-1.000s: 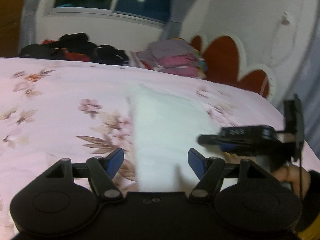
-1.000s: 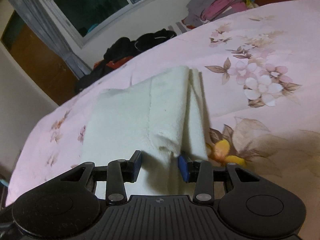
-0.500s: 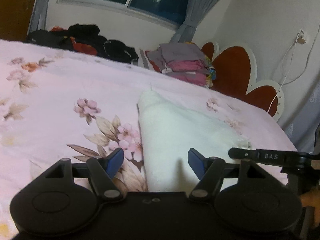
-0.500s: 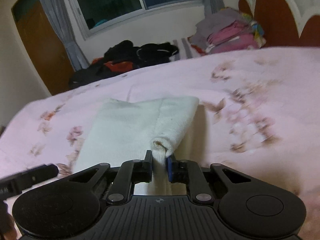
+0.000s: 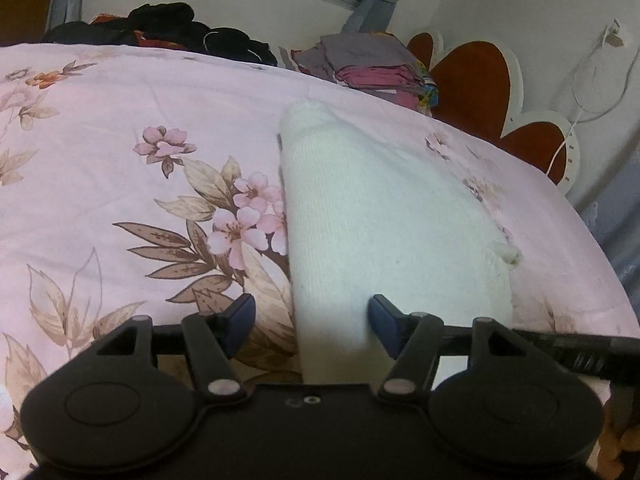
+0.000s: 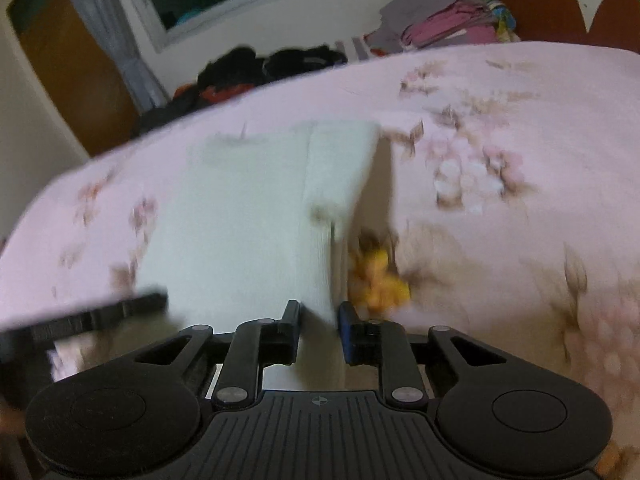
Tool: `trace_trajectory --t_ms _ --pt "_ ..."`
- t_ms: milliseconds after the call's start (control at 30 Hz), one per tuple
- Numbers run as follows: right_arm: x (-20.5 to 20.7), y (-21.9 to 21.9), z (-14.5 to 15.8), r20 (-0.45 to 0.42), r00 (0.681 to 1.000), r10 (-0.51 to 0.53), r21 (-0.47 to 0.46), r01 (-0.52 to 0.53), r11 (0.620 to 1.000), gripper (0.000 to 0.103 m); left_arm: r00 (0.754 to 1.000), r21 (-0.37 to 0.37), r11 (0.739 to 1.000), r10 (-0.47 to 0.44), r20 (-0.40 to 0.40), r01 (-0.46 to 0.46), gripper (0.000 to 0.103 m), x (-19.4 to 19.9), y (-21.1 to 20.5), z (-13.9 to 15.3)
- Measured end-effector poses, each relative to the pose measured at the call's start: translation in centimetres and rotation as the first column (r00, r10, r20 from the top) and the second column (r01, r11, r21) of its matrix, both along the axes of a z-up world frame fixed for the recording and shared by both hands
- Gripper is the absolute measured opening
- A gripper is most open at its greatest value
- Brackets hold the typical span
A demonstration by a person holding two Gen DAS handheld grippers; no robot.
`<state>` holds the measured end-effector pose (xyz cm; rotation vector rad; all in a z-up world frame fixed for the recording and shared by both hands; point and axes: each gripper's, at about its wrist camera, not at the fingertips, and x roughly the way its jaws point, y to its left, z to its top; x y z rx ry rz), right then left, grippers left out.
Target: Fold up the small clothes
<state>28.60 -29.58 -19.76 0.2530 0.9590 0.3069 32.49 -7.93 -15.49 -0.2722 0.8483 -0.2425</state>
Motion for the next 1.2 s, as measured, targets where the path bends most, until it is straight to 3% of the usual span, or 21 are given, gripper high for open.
trace_trajectory --t_ms 167,267,333,533,667,833,900,967,1067,1200 --pt "-0.4 -0.6 0.6 0.002 1.0 -0.018 -0.015 0.018 1.0 0.021 1.0 -0.045 0.999 -0.001 -0.007 0.001 0.062 0.3 0.3 1.5" --pt "0.2 -1.7 2.3 0.036 0.997 -0.065 0.066 0.063 0.996 0.021 0.999 -0.077 0.997 0.027 0.022 -0.025 0.07 1.2 0.7 3.0" --pt "1.4 -2.1 3.3 0.058 0.993 -0.102 0.104 0.096 0.99 0.021 0.999 -0.081 0.996 0.04 0.026 -0.038 0.07 2.4 0.6 3.5" --pt "6.2 -0.1 4.8 0.139 0.983 -0.121 0.054 0.115 0.992 0.021 0.993 -0.068 0.992 0.113 0.037 -0.11 0.066 6.5 0.3 3.6" --pt "9.0 1.5 4.2 0.154 0.981 -0.12 0.029 0.117 0.993 0.021 0.991 -0.07 0.989 0.13 0.009 -0.129 0.066 8.8 0.0 2.6" --pt "11.6 2.1 2.3 0.157 0.976 -0.152 0.011 0.152 0.988 0.021 0.993 -0.041 0.992 0.118 -0.025 -0.119 0.074 10.3 -0.2 0.7" --pt "12.5 2.2 0.7 0.124 0.982 -0.141 -0.038 0.147 0.988 0.021 0.991 -0.08 0.988 0.13 -0.041 -0.133 0.077 10.4 0.5 0.0" --pt "12.9 1.8 -0.5 0.096 0.986 -0.135 -0.037 0.139 0.99 0.021 0.991 -0.095 0.987 0.126 -0.042 -0.13 0.073 10.5 0.6 0.4" --pt "12.8 1.3 0.5 0.142 0.98 -0.138 -0.021 0.143 0.99 0.021 0.988 -0.105 0.983 0.155 0.001 -0.154 0.071 11.2 0.8 1.5" --pt "14.5 2.1 0.8 0.168 0.978 -0.124 -0.027 0.13 0.991 0.021 0.985 -0.099 0.98 0.169 -0.026 -0.171 0.073 13.4 0.3 0.6"
